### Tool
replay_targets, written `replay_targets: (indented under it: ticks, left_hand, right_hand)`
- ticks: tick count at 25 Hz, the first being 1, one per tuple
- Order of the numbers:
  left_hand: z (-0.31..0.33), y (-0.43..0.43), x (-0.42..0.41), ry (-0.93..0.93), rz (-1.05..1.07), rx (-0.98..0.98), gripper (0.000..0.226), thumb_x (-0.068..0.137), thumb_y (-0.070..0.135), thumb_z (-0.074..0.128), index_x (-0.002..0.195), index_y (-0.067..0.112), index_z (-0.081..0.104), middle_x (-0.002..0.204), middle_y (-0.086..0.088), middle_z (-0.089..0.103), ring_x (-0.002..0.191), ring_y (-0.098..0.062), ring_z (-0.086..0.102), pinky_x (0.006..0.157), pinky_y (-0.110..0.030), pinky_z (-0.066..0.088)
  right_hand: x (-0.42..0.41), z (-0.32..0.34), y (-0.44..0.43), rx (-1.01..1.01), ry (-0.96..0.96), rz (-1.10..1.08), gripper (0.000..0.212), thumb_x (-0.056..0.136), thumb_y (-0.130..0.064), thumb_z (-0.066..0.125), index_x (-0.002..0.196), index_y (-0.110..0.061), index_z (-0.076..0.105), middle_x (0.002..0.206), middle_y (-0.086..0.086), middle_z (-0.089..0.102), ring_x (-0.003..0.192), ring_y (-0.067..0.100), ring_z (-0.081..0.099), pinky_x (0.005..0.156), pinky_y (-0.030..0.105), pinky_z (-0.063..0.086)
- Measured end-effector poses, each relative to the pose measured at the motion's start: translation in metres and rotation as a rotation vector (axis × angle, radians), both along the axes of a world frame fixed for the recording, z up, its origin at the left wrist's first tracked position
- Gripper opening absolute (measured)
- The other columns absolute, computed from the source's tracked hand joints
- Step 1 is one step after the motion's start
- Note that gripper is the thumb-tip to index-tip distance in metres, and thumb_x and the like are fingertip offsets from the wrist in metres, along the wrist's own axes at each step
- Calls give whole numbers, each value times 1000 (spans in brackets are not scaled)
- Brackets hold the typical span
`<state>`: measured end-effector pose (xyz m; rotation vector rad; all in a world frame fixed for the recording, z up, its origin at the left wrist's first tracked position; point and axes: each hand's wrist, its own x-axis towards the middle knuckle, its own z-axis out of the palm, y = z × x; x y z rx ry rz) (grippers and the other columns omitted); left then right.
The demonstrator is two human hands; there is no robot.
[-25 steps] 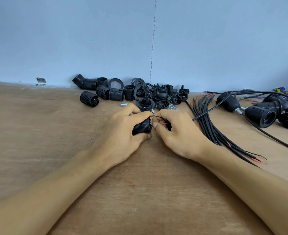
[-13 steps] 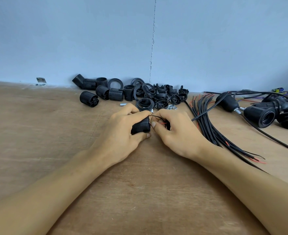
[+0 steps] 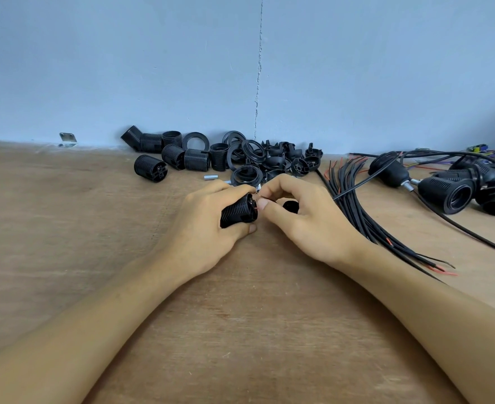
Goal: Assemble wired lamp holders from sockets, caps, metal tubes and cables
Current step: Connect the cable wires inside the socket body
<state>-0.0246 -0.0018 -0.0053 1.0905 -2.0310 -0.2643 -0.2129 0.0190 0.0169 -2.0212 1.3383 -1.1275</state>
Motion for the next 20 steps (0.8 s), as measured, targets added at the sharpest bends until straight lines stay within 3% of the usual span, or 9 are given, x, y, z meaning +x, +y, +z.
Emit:
replay_targets:
  ticks: [2, 4, 8, 11, 14, 16, 20]
  left_hand:
    - [0, 1, 0, 1, -1, 6, 49, 76, 22, 88, 122, 29, 73, 98, 15, 64, 90, -2, 59, 78, -6, 38]
    - [0, 1, 1, 2, -3, 9, 47, 78, 22, 87, 121, 29, 73, 98, 13, 65, 91, -4, 60, 81, -14, 43]
    - [0, 1, 1, -8, 2, 9, 46, 79, 24, 86, 123, 29, 73, 100, 12, 65, 93, -6, 61, 83, -17, 45]
    - [-1, 1, 1, -8, 4, 1, 48, 78, 23, 87, 123, 29, 73, 100, 12, 66, 93, -5, 60, 82, -12, 43]
    - [-1, -1, 2, -6, 12, 4, 52, 78, 22, 87, 128, 29, 71, 103, 13, 66, 95, -3, 59, 83, -8, 41]
    - [-2, -1, 2, -10, 18, 7, 53, 78, 23, 87, 128, 29, 71, 105, 15, 65, 97, -1, 59, 84, -5, 39]
    - [-1, -1, 2, -1, 23, 26, 45, 77, 23, 88, 119, 28, 73, 98, 17, 65, 93, -3, 60, 83, -12, 42]
  right_hand:
    - [-2, -1, -2, 16, -29, 2, 8, 97, -23, 64, 91, -23, 70, 83, -12, 71, 78, 9, 64, 71, 23, 47]
    - [-2, -1, -3, 6, -63, 7, 11, 97, -25, 65, 96, -25, 76, 92, -6, 74, 88, 15, 67, 83, 31, 52]
    - [-2, -2, -8, 22, -148, 2, 14, 95, -25, 69, 104, -30, 77, 102, 1, 72, 99, 21, 66, 95, 43, 51]
    - [-3, -3, -10, 112, -236, 32, 12, 93, -20, 71, 103, -23, 78, 99, -2, 76, 94, 18, 69, 94, 39, 54]
    - [-6, -2, -11, 173, -313, 71, 12, 92, -12, 70, 103, -14, 73, 87, 7, 74, 83, 11, 66, 82, 29, 54]
    - [-8, -2, -11, 192, -349, 85, 9, 90, -9, 67, 98, -13, 71, 78, -2, 72, 80, 5, 67, 78, 19, 52]
    - [-7, -2, -11, 156, -307, 69, 7, 94, -12, 66, 91, -13, 71, 76, -6, 69, 76, 3, 62, 72, 14, 49]
